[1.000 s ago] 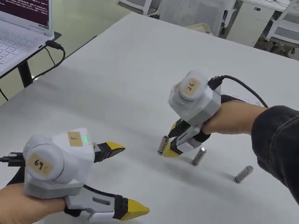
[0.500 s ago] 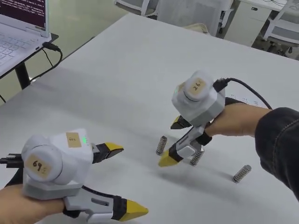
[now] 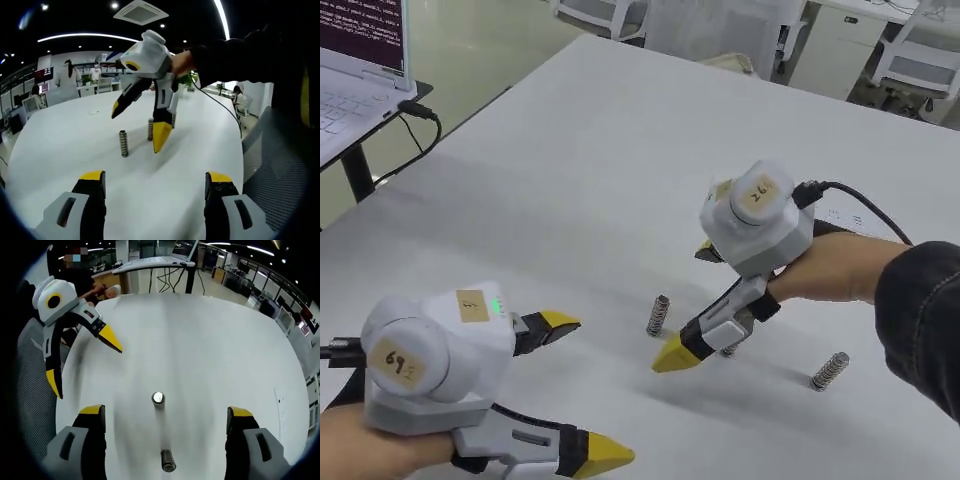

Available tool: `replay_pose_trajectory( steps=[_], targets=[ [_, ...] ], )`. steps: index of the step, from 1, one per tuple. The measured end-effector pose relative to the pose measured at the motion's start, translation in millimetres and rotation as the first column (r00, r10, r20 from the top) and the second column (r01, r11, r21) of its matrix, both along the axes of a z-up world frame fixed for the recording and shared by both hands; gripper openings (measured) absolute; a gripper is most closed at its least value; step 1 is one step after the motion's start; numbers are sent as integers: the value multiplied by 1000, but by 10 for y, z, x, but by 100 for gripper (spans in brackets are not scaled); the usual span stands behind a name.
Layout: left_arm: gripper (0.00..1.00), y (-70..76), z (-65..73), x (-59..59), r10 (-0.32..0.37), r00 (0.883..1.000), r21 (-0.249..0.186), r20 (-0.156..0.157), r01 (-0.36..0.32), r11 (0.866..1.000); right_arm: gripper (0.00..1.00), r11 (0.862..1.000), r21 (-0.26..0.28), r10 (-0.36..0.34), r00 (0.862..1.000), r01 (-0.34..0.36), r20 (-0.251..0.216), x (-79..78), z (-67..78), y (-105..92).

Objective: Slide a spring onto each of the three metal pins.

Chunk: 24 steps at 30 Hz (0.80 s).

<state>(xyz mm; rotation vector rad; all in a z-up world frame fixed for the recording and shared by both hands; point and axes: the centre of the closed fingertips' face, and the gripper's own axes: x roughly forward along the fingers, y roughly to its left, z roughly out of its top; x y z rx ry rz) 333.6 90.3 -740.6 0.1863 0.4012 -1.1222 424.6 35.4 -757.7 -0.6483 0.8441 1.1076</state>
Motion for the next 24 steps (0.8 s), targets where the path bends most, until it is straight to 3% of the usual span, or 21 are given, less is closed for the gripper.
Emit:
replay_pose_trajectory(
  steps=[10, 24],
  targets=[
    [79, -18, 27, 13, -7, 1000, 4, 4, 7, 1000, 100, 996, 57, -76, 996, 74, 47, 84, 131, -152],
    [79, -76, 53, 42, -25, 1000, 19, 13, 25, 1000, 100, 963, 165, -232, 966, 213, 110, 114, 348, -492]
  ],
)
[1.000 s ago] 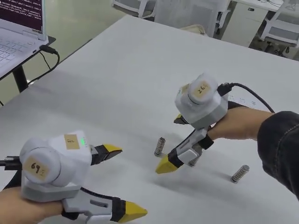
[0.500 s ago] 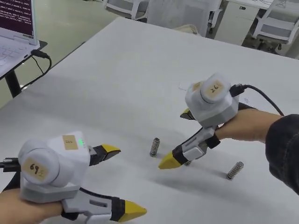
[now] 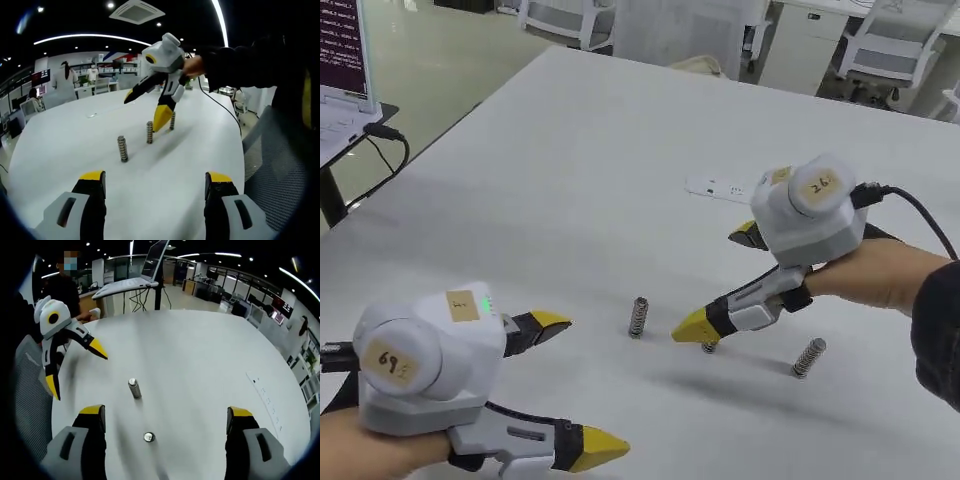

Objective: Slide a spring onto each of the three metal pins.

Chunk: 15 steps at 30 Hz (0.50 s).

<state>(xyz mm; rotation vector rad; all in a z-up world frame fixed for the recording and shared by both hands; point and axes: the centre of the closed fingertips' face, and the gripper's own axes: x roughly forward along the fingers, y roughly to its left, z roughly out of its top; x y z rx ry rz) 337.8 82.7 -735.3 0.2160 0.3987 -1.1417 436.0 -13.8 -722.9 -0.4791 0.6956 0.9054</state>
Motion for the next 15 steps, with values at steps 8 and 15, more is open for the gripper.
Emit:
replay_pose_trajectory(
  steps=[8, 15],
  targets=[
    [78, -51, 8, 8, -13, 1000, 7, 4, 13, 1000, 100, 996, 40, -79, 997, 78, 26, -76, 55, -250],
    [78, -76, 12, 16, -19, 1000, 12, 4, 19, 1000, 100, 985, 88, -154, 987, 150, 42, -124, 104, -459]
  ],
)
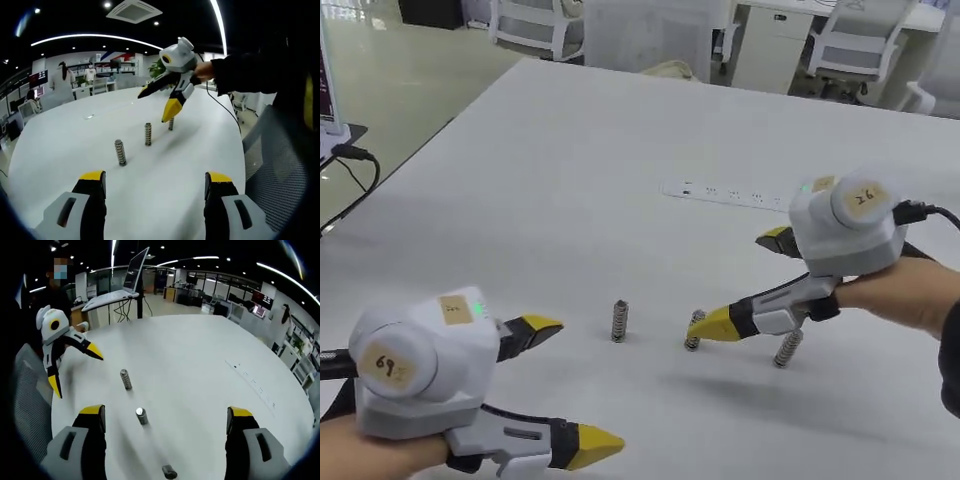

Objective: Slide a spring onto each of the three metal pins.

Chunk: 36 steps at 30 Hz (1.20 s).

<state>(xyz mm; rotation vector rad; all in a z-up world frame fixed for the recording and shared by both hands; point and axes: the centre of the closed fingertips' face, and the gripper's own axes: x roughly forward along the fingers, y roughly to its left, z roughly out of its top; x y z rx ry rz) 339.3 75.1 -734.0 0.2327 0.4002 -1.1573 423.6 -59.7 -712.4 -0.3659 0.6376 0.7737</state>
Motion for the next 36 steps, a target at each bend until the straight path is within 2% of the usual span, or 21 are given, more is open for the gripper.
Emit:
replay_pose_trajectory(
  steps=[15, 24, 30, 36],
  targets=[
    [78, -73, 35, 14, -2, 1000, -5, -2, 2, 1000, 100, 993, 50, -104, 994, 103, 23, -236, 10, -361],
    [78, -97, 46, 10, 1, 1000, -11, -6, -1, 1000, 100, 983, 81, -165, 986, 163, 22, -462, -37, -545],
    [78, -128, 63, 8, 1, 1000, -17, -7, -1, 1000, 100, 976, 97, -197, 980, 193, 29, -601, -47, -626],
    [78, -121, 85, 9, 9, 1000, -24, -6, -9, 1000, 100, 969, 121, -220, 975, 215, 29, -765, -80, -611]
  ],
)
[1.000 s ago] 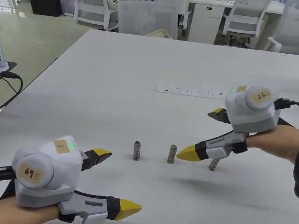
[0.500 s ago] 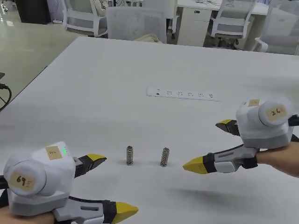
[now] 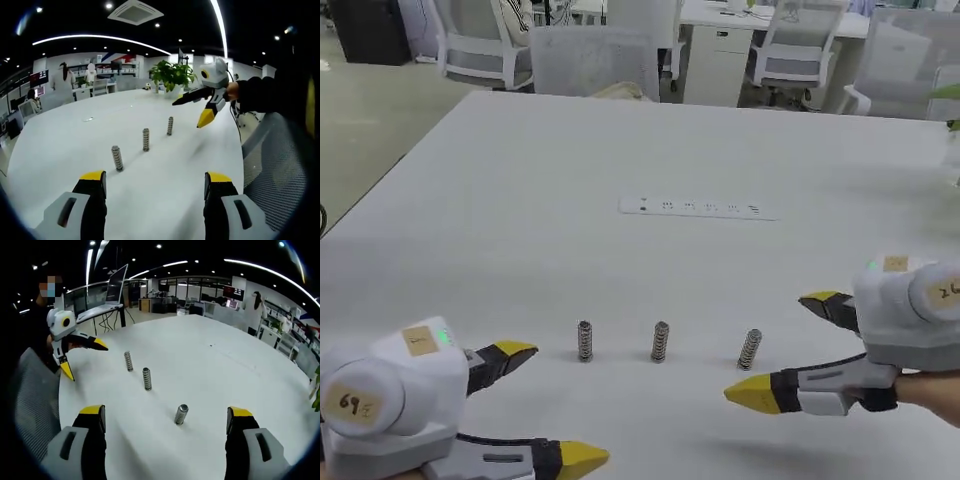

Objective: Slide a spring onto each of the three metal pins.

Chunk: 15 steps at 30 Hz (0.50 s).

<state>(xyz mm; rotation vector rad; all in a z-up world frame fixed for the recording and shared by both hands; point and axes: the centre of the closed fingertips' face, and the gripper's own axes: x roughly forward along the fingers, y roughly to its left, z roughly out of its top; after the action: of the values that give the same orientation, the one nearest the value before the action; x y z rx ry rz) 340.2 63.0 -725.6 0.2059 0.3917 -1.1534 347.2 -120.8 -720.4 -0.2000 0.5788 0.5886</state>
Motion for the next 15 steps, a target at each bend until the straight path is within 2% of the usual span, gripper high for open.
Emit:
replay_pose_trajectory(
  steps=[6, 15],
  targets=[
    [78, 16, 3, 6, 10, 1000, -6, 0, -10, 1000, 100, 1000, 16, -4, 1000, 4, -13, -155, -88, 42],
    [77, 30, -25, -8, 24, 1000, -10, -7, -24, 1000, 100, 1000, 26, -14, 1000, 14, -18, -310, -135, 70]
  ],
)
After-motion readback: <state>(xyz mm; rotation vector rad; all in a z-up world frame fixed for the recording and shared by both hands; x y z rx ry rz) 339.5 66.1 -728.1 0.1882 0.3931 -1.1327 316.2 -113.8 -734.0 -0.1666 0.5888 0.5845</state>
